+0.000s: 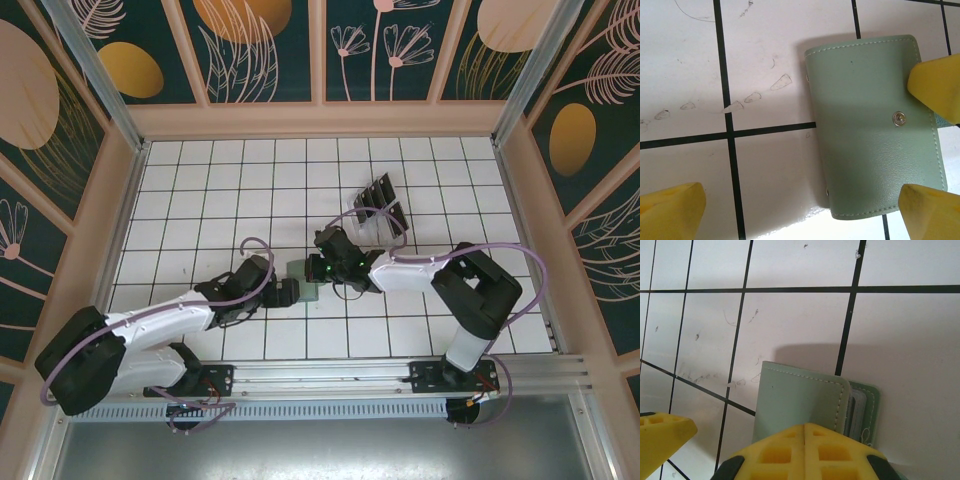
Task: Put the credit cards into the card holder
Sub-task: Touch the card holder at the center of the table.
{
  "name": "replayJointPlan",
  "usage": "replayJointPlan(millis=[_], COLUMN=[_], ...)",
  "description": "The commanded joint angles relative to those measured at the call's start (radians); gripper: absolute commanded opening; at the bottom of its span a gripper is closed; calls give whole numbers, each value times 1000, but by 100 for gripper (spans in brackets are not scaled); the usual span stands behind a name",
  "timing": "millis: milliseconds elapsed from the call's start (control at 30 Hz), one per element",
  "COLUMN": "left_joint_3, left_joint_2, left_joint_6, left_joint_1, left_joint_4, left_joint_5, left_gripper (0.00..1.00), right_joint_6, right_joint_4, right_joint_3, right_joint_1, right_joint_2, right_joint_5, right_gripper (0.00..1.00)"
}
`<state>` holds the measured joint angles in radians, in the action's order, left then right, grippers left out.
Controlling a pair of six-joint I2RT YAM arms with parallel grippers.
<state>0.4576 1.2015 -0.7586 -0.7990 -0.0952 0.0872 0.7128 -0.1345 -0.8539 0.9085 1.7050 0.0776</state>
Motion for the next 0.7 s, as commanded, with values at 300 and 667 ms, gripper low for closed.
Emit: replayJointPlan(millis=[300, 667], left_joint_3=[19, 12], left_joint_2=[53, 86], left_joint_6=[33, 39], left_joint_1=[-14, -18], left_joint_4=[45, 63], left_joint_5=[28, 32], left_gripper=[99, 99], right_joint_6=[2, 0], right_joint_4=[-42, -55], right_joint_3=[1, 0], right_joint_1=[-10, -18], right_joint_2=[38, 63], right_joint_5=[16, 31], right_gripper=[0, 0])
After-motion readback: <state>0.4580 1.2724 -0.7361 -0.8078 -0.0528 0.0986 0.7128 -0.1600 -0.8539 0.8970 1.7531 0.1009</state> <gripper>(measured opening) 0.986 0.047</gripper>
